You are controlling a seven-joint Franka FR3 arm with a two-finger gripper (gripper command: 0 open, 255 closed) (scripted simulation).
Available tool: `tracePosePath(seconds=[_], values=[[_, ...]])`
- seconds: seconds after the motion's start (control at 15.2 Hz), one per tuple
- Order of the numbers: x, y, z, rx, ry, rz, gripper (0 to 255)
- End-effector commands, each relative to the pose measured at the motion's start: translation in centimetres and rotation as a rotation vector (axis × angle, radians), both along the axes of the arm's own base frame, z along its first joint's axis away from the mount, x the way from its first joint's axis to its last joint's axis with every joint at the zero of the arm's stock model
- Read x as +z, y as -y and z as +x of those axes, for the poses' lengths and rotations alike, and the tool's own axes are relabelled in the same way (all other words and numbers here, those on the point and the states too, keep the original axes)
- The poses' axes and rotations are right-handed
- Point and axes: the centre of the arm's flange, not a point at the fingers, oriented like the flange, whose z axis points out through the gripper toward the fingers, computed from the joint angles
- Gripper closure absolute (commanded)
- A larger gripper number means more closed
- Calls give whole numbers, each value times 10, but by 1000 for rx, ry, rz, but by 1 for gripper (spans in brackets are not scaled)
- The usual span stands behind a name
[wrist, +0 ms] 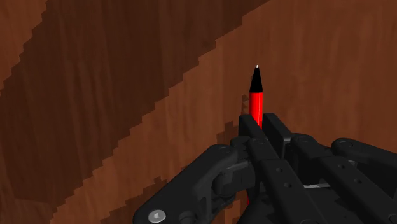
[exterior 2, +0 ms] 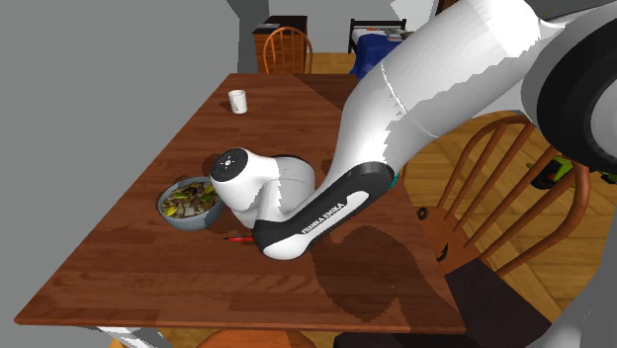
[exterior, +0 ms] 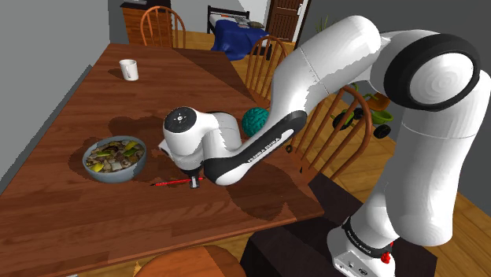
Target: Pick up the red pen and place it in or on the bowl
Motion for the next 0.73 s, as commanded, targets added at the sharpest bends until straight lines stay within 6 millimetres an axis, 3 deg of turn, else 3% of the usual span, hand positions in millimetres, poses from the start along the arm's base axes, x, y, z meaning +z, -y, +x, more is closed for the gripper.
tracePosePath(seconds=[0.0, 0.13, 0.66], values=[[0, 0, 0, 0, 0, 0, 255], [0, 0, 0, 0, 0, 0, 255], [42, 0, 0, 0, 0, 0, 255]])
